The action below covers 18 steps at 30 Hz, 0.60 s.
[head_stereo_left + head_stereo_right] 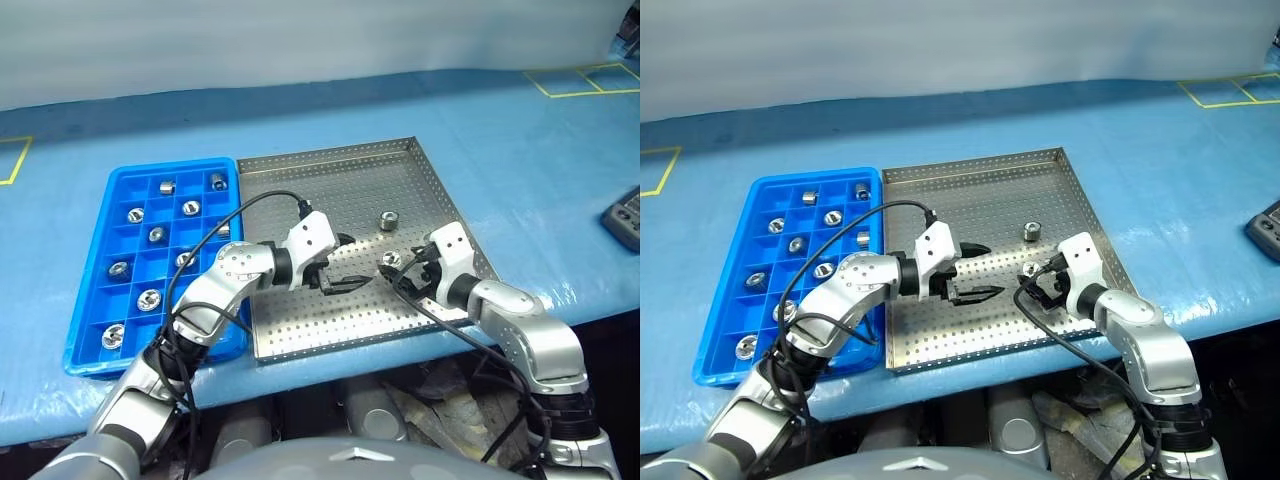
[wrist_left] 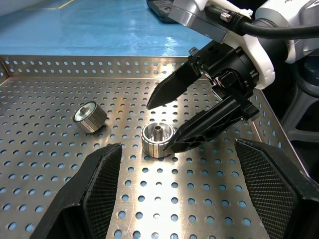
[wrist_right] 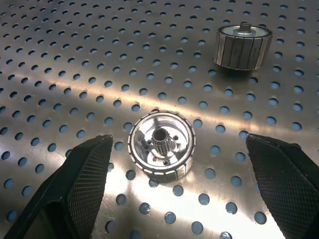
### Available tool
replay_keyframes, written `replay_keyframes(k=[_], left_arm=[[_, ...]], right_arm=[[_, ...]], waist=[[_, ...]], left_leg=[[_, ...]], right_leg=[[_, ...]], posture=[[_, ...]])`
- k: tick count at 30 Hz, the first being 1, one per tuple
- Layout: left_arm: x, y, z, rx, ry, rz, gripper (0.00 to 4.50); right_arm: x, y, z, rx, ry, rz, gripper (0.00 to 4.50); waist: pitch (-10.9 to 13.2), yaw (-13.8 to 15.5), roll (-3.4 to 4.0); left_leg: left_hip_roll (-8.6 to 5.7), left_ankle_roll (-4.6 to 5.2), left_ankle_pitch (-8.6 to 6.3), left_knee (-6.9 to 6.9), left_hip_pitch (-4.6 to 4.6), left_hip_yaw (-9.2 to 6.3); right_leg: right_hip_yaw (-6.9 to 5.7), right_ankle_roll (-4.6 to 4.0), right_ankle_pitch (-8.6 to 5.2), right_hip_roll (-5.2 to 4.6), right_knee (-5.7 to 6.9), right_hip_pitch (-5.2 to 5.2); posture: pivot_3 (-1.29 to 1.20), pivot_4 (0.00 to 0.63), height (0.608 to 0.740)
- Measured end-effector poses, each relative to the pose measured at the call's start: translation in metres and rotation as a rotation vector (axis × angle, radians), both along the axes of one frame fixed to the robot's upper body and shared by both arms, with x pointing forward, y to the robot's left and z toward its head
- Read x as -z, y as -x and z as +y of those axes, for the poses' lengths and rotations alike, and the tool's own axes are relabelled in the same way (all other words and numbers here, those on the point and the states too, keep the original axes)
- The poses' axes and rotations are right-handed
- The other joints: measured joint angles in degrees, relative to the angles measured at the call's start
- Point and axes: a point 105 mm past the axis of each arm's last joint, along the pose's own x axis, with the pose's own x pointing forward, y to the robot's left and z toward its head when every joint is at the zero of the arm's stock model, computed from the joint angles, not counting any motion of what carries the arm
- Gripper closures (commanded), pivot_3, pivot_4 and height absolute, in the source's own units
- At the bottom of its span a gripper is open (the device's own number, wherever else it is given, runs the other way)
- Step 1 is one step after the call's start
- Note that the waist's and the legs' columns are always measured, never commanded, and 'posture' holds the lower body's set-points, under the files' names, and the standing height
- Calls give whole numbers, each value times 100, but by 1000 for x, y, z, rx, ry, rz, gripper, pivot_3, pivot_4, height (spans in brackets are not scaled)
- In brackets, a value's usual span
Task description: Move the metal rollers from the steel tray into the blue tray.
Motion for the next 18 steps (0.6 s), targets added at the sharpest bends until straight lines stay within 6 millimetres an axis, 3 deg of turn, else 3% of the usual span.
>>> replay_keyframes(k=[3, 5, 11, 18], left_arm=[[4, 2, 2, -6, -4, 15, 537], [6, 2, 3, -9, -6, 18, 537], [10, 3, 10, -42, -16, 29, 537], [8, 1, 17, -86, 1, 23, 537]], right_arm=[[-1, -4, 5, -16, -6, -6, 6], [1, -4, 7, -22, -7, -1, 381], [8, -5, 7, -15, -3, 23, 2196], [4, -9, 5, 2, 8, 3, 2196]], waist=[[0, 8, 0], [0, 36, 0], [0, 76, 0], [0, 87, 0]], left_leg=[[0, 3, -1, 1, 1, 8], [0, 4, -2, 1, 1, 9], [-1, 6, -4, 2, 1, 13], [-1, 7, -4, 2, 1, 15]], right_leg=[[10, 5, 3, 1, 0, -2], [16, 5, 3, 1, 0, -3], [22, 8, 5, 0, -1, -4], [24, 9, 6, 0, 0, -4]], posture=[[-261, 150, 740], [-261, 150, 740], [-247, 150, 740], [-240, 150, 740]])
